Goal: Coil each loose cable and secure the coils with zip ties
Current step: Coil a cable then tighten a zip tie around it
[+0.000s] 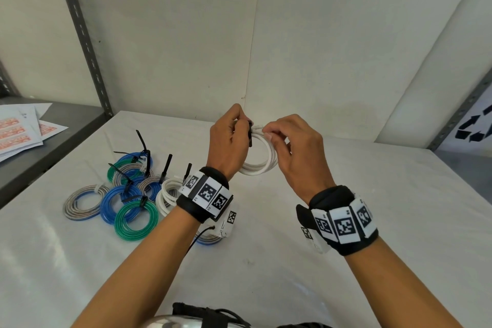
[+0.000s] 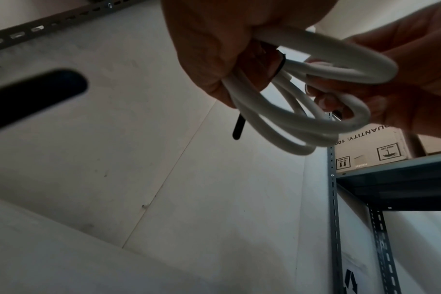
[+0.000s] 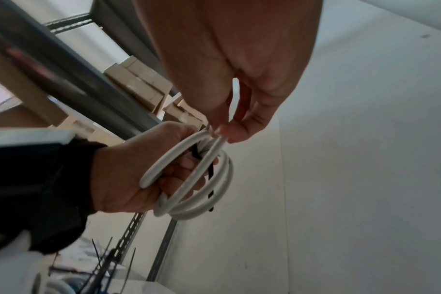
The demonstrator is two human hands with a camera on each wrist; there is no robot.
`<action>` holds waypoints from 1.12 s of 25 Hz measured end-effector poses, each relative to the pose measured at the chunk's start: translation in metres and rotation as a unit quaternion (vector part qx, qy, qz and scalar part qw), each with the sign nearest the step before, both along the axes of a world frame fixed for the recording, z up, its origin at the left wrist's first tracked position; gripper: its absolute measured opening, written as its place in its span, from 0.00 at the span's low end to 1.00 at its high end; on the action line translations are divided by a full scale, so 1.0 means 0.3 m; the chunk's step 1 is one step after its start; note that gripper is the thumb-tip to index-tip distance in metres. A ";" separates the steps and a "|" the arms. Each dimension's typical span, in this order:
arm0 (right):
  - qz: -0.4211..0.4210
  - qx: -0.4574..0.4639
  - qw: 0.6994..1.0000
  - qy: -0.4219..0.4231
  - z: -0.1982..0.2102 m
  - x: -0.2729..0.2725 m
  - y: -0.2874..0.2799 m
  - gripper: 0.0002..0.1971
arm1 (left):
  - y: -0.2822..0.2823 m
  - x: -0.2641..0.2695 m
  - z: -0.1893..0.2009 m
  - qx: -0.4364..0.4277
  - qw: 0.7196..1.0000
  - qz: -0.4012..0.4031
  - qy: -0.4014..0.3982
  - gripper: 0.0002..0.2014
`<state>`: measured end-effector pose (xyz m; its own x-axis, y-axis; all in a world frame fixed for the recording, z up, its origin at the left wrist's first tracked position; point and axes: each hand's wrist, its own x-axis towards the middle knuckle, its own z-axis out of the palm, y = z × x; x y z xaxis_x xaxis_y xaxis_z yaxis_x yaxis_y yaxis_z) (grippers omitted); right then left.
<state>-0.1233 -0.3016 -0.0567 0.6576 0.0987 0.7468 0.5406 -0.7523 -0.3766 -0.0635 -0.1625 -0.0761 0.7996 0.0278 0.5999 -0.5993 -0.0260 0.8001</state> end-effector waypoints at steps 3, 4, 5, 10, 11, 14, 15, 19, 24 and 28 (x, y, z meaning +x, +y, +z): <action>-0.002 -0.029 1.000 0.006 0.005 -0.003 0.001 0.11 | -0.004 -0.004 0.003 0.015 1.000 0.002 -0.011 0.12; 0.000 -0.038 0.999 0.021 0.007 -0.004 0.001 0.14 | -0.005 -0.007 0.004 0.023 1.000 0.003 -0.016 0.13; 0.003 -0.053 0.998 0.040 0.009 -0.006 0.002 0.16 | -0.005 -0.009 0.003 0.031 0.999 0.005 -0.019 0.15; -0.031 -0.163 0.983 0.078 0.026 -0.026 0.030 0.15 | 0.003 0.005 -0.010 -0.008 0.999 -0.015 0.050 0.12; -0.039 -0.182 0.979 0.086 0.028 -0.030 0.039 0.17 | 0.007 0.009 -0.015 -0.011 0.998 -0.020 0.063 0.12; -0.028 -0.172 0.977 0.122 0.025 -0.029 0.050 0.18 | 0.014 0.003 -0.023 -0.002 0.998 -0.017 0.064 0.12; -0.018 -0.136 0.984 0.117 0.024 -0.029 0.047 0.16 | 0.014 0.008 -0.025 0.000 0.998 -0.010 0.057 0.12; -0.022 0.036 0.998 0.036 0.025 -0.011 0.026 0.09 | 0.010 0.027 -0.011 -0.012 0.999 -0.004 0.051 0.14; 0.009 0.054 0.996 0.065 0.006 0.002 0.007 0.08 | -0.003 -0.004 -0.006 0.026 0.999 0.007 0.023 0.16; 0.049 -0.037 0.997 0.057 0.017 -0.001 0.004 0.10 | 0.006 0.003 -0.012 0.021 0.999 0.004 0.033 0.11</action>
